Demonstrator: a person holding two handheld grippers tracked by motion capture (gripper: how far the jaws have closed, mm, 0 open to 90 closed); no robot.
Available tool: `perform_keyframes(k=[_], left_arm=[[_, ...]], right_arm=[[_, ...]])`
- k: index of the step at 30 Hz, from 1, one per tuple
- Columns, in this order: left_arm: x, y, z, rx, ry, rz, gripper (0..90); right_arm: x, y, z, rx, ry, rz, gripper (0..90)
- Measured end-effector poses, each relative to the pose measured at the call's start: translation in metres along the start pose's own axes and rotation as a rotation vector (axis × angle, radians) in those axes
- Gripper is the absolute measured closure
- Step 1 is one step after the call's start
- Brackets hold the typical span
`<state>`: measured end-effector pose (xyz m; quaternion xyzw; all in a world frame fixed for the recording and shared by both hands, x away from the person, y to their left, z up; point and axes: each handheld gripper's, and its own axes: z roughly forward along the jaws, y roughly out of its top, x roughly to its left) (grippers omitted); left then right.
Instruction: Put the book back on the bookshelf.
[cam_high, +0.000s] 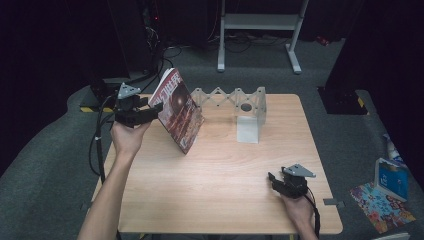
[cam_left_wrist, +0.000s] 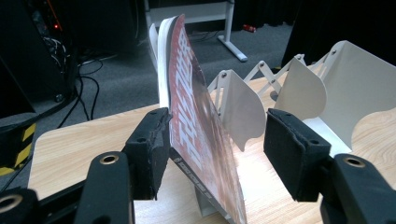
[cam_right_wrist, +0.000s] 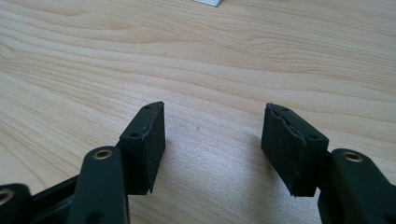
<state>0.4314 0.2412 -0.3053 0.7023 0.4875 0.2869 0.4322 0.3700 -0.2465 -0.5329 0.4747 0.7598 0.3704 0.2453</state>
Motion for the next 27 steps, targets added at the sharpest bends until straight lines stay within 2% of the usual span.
perform_keyframes(k=[16,27], left_arm=[[-0.009,-0.012,-0.015,-0.039,-0.042,0.011,40.9],[-0.011,-0.025,-0.020,-0.041,-0.070,0.007,40.5]], right_arm=[[0.000,0.000,0.000,0.000,0.000,0.000,39.9],[0.000,0.000,0.000,-0.001,0.001,0.000,39.8]])
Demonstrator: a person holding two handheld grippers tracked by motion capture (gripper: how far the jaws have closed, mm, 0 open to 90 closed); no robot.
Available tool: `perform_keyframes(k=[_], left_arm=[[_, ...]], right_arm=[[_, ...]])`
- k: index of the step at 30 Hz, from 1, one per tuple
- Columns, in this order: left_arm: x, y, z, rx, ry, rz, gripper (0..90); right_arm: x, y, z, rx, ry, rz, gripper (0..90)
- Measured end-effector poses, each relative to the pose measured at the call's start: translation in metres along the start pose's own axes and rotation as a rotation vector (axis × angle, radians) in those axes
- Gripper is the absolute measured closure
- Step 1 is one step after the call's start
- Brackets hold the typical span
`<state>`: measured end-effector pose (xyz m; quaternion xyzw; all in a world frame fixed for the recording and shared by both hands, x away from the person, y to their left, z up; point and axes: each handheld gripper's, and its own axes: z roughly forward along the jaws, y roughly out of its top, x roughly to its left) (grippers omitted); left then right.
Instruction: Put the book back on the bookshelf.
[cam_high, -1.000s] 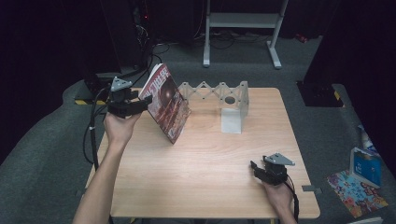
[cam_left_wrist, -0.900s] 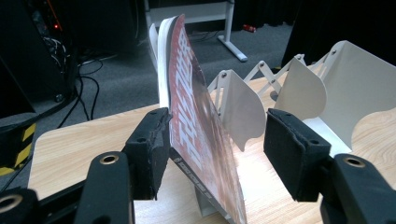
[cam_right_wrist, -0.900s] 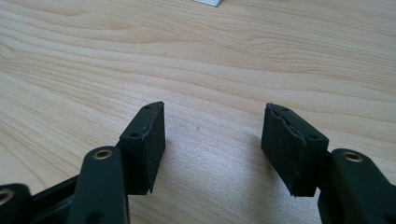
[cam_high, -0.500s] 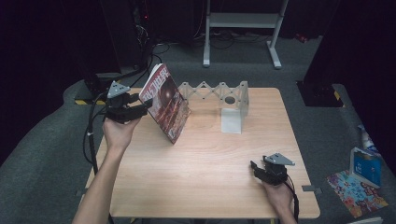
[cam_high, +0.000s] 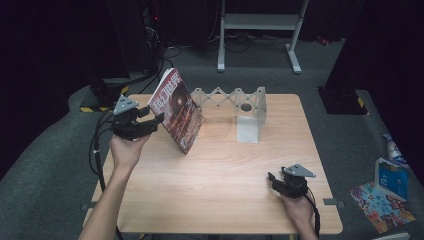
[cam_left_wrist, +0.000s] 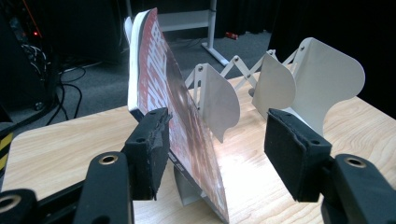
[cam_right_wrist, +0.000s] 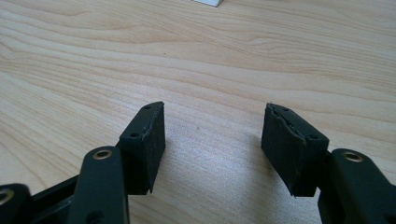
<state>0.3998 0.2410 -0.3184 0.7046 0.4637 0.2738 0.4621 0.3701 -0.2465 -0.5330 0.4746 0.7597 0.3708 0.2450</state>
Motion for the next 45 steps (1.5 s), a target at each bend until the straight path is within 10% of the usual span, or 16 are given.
perform_keyframes(k=[45], left_arm=[[0.003,-0.050,-0.013,-0.017,-0.092,-0.098,39.1]], right_arm=[[0.000,0.000,0.000,0.000,0.001,0.004,39.6]])
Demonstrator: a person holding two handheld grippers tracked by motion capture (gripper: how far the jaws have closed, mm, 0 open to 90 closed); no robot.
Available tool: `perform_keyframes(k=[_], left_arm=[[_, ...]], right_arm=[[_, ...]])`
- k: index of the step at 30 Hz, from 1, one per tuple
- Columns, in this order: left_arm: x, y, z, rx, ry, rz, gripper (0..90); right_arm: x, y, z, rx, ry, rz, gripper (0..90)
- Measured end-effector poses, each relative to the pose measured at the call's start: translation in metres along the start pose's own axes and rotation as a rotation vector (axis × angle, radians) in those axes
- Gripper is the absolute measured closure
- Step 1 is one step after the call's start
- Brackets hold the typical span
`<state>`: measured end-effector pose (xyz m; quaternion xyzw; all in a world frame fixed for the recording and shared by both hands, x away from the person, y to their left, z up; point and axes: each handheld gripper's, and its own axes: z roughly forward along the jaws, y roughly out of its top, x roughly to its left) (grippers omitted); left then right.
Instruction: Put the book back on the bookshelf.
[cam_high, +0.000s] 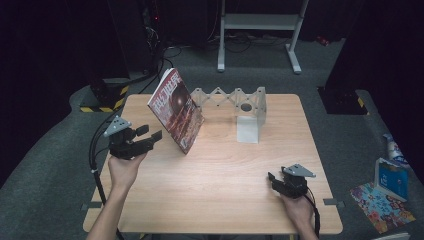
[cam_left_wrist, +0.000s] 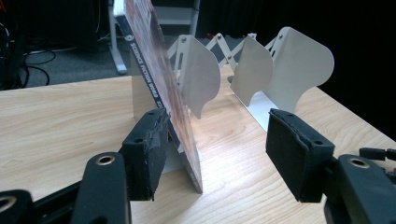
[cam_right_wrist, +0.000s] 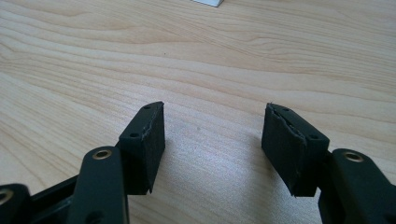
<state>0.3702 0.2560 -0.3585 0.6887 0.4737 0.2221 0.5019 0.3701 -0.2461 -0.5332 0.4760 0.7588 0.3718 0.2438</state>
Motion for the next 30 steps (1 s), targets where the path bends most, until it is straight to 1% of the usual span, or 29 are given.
perform_keyframes(k=[8,13,20,23,30], left_arm=[[-0.001,-0.005,0.001,-0.005,-0.017,-0.012,38.3],[-0.002,-0.008,0.001,-0.003,-0.021,-0.014,38.0],[-0.001,-0.016,0.001,-0.007,-0.027,-0.030,38.0],[0.000,-0.021,0.001,-0.010,-0.032,-0.044,38.1],[-0.001,-0.027,0.001,-0.012,-0.043,-0.053,38.2]], right_arm=[[0.000,0.000,0.000,0.000,0.000,0.000,39.6],[0.000,0.000,0.000,0.000,0.000,0.000,39.6],[0.000,0.000,0.000,0.000,0.000,0.000,39.6],[0.000,0.000,0.000,0.000,0.000,0.000,39.6],[0.000,0.000,0.000,0.000,0.000,0.000,39.6]])
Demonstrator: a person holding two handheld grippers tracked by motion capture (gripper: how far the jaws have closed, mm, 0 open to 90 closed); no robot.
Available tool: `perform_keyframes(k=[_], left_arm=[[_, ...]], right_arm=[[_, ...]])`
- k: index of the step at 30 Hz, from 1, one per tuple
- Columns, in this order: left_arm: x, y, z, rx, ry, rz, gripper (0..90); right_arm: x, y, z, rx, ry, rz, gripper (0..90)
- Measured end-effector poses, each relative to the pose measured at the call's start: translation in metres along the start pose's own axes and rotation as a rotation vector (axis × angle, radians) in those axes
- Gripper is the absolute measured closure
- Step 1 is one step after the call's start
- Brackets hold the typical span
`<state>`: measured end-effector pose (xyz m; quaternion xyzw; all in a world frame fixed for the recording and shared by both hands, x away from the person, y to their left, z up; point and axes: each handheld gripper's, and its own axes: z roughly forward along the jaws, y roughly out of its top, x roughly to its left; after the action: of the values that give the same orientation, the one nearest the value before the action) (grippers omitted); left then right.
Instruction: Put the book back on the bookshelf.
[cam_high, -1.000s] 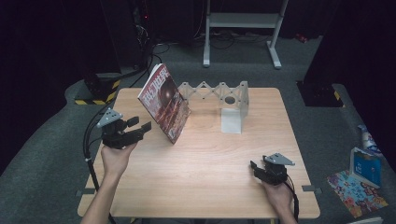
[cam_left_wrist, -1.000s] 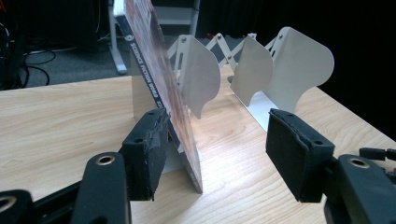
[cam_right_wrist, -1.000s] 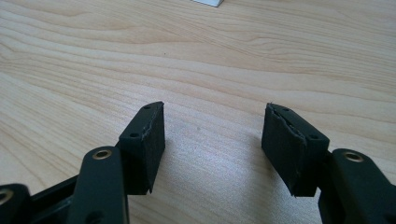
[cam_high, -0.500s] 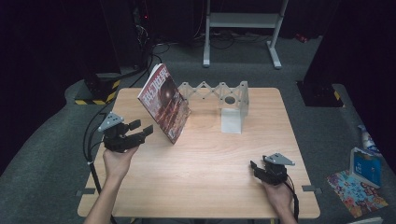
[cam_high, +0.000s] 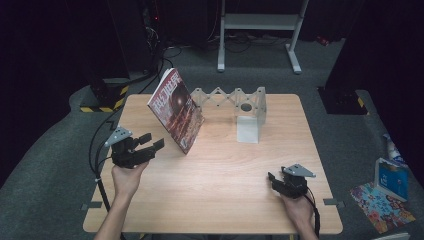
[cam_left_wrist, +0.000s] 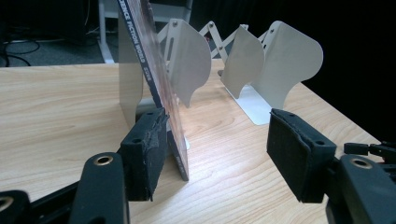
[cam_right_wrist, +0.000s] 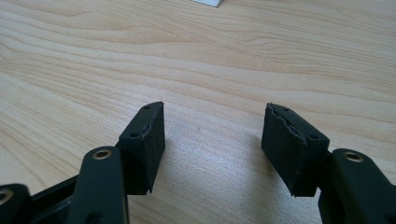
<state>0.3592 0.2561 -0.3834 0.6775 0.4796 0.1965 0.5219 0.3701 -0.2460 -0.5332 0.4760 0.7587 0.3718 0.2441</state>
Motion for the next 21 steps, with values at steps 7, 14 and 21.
perform_keyframes(k=[7,14,21], left_arm=[[0.000,-0.006,0.000,0.005,0.002,0.001,38.3],[0.000,-0.012,0.001,0.009,-0.002,-0.005,38.3],[-0.001,-0.017,0.002,0.010,-0.006,-0.010,38.3]], right_arm=[[0.000,0.000,0.000,0.000,0.000,0.000,39.6],[0.000,0.000,0.000,0.000,0.000,0.000,39.6],[0.000,0.000,0.000,0.000,0.000,0.000,39.6]])
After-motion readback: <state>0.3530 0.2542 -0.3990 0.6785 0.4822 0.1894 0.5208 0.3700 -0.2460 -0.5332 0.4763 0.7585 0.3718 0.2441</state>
